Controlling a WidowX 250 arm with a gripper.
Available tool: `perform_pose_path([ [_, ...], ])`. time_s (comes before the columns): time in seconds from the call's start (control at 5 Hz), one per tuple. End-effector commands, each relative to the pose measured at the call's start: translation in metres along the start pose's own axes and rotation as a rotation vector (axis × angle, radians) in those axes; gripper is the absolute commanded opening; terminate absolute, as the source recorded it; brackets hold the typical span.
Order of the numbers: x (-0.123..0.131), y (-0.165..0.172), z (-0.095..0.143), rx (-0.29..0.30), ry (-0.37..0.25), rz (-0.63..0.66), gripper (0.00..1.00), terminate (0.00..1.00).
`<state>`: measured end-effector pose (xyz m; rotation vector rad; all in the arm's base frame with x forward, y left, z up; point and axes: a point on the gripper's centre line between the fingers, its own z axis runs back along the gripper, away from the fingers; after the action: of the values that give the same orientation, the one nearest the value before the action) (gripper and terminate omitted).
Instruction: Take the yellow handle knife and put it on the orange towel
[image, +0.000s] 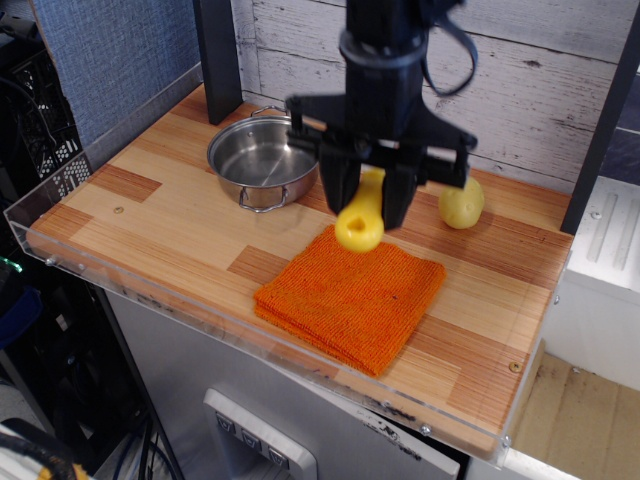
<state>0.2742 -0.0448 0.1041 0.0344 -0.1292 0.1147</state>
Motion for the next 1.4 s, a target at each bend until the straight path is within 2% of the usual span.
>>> perform_pose_path([
  [0.0,-0.014,0.017,-0.017,-0.081,0.072,-0.180,0.00,0.00],
  [0.2,-0.016,0.030,-0.022,-0.133,0.099,-0.225,0.00,0.00],
  [0.4,-0.018,0.028,-0.026,-0.117,0.100,-0.190,0.00,0.00],
  [0.8,-0.030,0.009,-0.052,-0.089,0.178,-0.154,0.00,0.00],
  [1.0,-0.032,0.012,-0.061,-0.090,0.207,-0.146,0.00,0.00],
  [1.2,-0.028,0.026,-0.054,-0.074,0.198,-0.123,0.00,0.00],
])
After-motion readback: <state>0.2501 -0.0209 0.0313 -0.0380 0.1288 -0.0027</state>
